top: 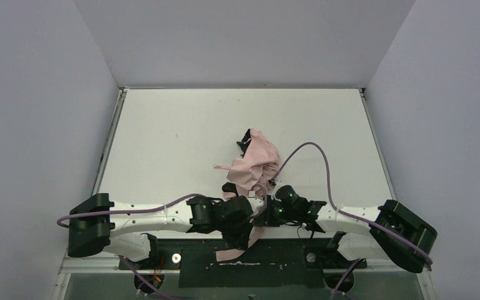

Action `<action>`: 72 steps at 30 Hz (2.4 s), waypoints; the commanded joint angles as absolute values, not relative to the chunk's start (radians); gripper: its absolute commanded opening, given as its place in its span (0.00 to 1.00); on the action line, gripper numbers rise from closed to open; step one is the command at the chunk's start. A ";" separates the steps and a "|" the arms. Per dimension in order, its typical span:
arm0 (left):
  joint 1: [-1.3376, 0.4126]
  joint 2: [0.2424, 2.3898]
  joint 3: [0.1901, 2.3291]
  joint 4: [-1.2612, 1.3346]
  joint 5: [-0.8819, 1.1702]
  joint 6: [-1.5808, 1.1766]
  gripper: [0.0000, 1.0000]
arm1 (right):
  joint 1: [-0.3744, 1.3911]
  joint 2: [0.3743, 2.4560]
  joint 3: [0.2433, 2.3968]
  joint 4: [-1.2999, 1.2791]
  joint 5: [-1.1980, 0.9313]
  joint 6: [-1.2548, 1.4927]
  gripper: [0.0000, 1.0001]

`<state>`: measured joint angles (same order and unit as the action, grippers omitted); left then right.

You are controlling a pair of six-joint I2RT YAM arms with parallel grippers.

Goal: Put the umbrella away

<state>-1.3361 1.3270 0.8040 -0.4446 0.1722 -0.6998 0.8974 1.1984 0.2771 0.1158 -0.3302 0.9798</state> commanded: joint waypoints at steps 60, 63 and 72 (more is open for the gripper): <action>-0.704 1.570 1.339 -0.419 0.193 -0.193 0.62 | 0.320 1.236 1.100 -0.423 -0.288 0.181 0.80; -0.753 1.595 1.274 -0.384 0.146 -0.216 0.59 | 0.319 1.224 1.029 -0.323 -0.338 0.149 0.81; -0.834 1.656 1.141 -0.267 0.087 -0.271 0.54 | 0.320 1.326 1.014 -0.301 -0.429 -0.039 0.81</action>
